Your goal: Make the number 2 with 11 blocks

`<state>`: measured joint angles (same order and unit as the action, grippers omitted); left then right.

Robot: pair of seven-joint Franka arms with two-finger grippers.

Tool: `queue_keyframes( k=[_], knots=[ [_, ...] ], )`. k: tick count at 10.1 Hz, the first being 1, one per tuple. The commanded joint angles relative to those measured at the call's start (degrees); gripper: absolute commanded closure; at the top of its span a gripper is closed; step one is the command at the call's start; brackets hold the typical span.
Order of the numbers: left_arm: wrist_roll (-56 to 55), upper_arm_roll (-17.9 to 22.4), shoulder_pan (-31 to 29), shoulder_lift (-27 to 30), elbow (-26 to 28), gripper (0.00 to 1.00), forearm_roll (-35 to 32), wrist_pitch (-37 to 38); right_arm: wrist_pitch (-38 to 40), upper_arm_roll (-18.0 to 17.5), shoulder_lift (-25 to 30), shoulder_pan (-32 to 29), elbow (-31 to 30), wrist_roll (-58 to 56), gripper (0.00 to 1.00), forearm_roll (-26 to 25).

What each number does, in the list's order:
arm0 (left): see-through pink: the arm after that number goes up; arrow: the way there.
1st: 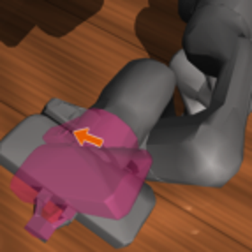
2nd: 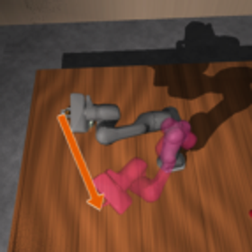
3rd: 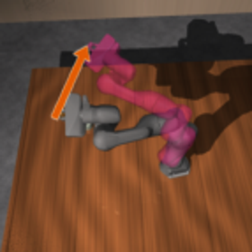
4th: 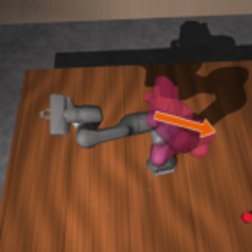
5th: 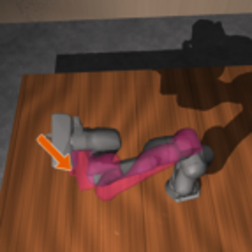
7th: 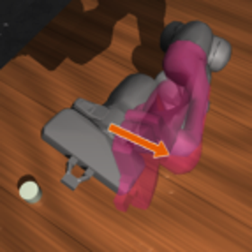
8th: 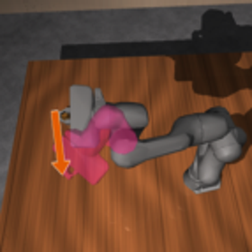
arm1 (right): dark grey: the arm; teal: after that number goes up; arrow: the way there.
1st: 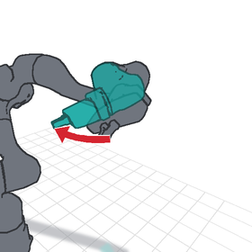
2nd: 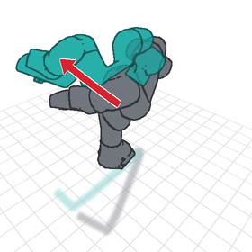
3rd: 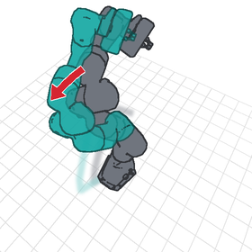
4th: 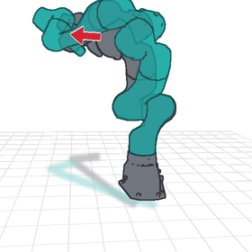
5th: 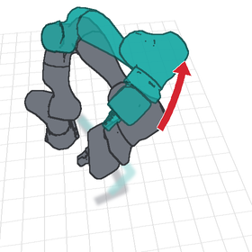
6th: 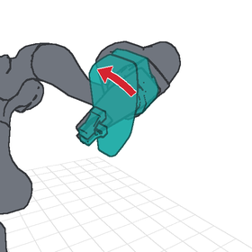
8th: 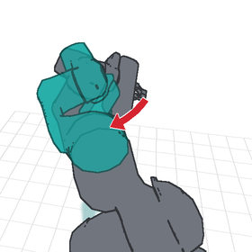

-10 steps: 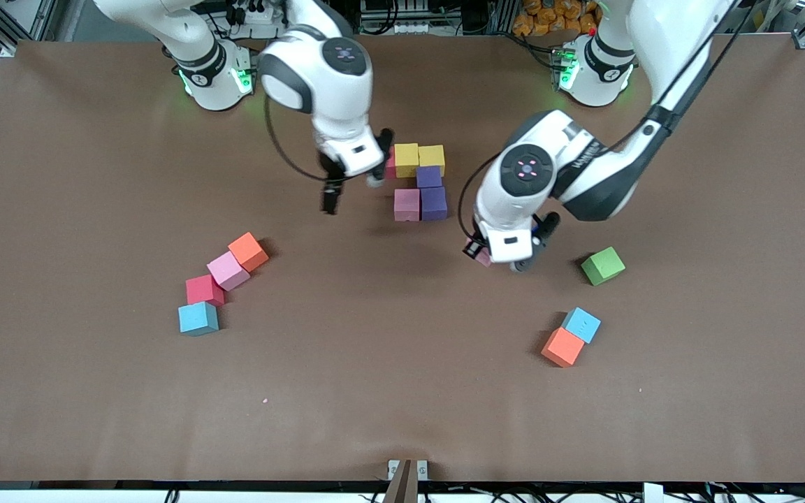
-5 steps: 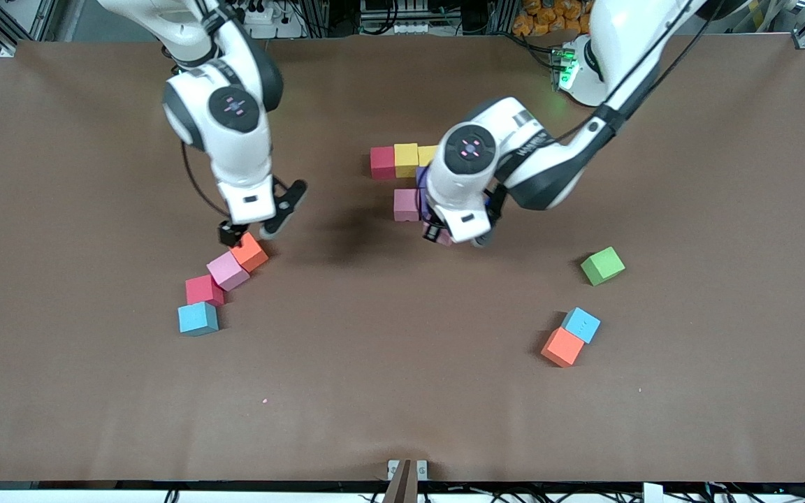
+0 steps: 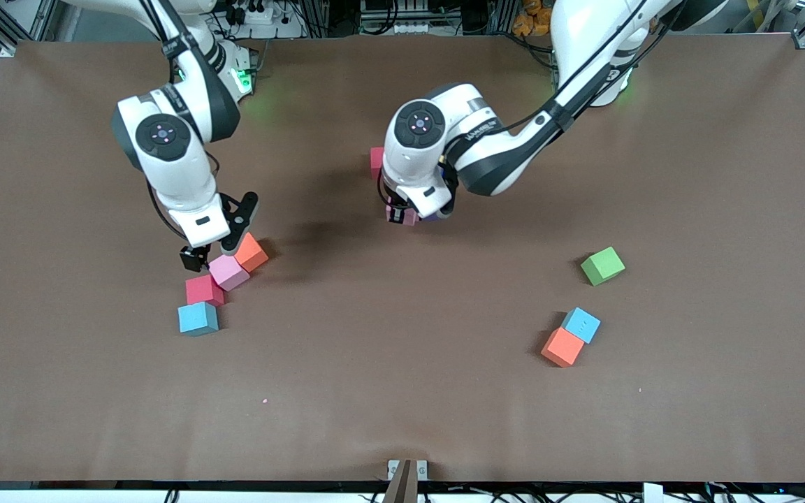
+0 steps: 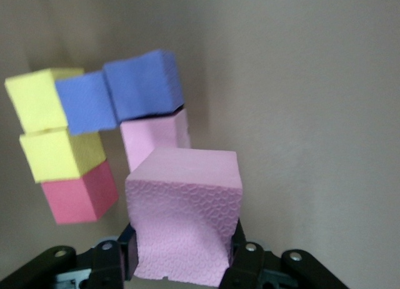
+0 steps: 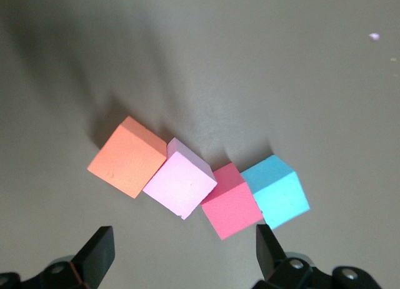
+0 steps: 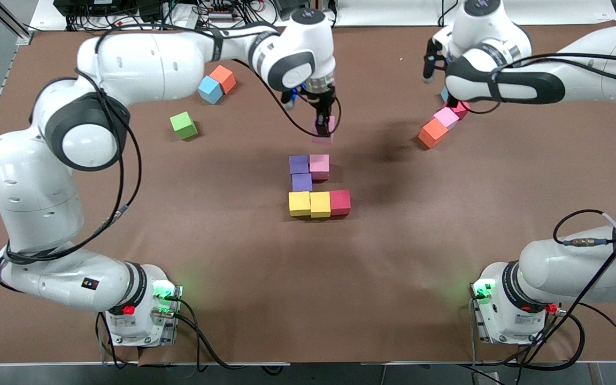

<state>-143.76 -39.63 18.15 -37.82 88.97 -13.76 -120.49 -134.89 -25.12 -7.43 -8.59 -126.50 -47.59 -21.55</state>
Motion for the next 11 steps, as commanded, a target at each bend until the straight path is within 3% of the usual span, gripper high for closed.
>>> queue_keyframes(
  k=[1,2,4,6,11],
  knots=[
    [-8.44,4.88,7.04,-1.03,-1.43,0.61,-0.57,-1.85,-2.92,-1.07,0.40,-2.65,-3.49,-12.28,0.00,0.81],
    [-10.55,7.35,9.42,-1.03,-1.43,0.61,-0.22,-2.73,-2.92,-1.16,-0.39,-2.92,-3.49,-17.66,0.00,0.89],
    [-14.95,8.51,11.55,-2.25,-1.43,0.61,-0.48,-5.89,-4.14,-1.25,-3.10,-2.83,-3.06,-26.19,0.00,0.89],
    [-18.64,8.60,12.34,-2.61,-1.52,0.61,-0.48,-8.27,-12.90,-1.08,-8.46,-3.97,-2.97,-35.69,0.00,0.89],
    [-21.39,8.60,12.52,-3.66,-1.43,0.61,-0.39,-8.54,-14.08,-1.69,-10.24,-3.18,-3.49,-39.58,0.00,0.89]
  ],
)
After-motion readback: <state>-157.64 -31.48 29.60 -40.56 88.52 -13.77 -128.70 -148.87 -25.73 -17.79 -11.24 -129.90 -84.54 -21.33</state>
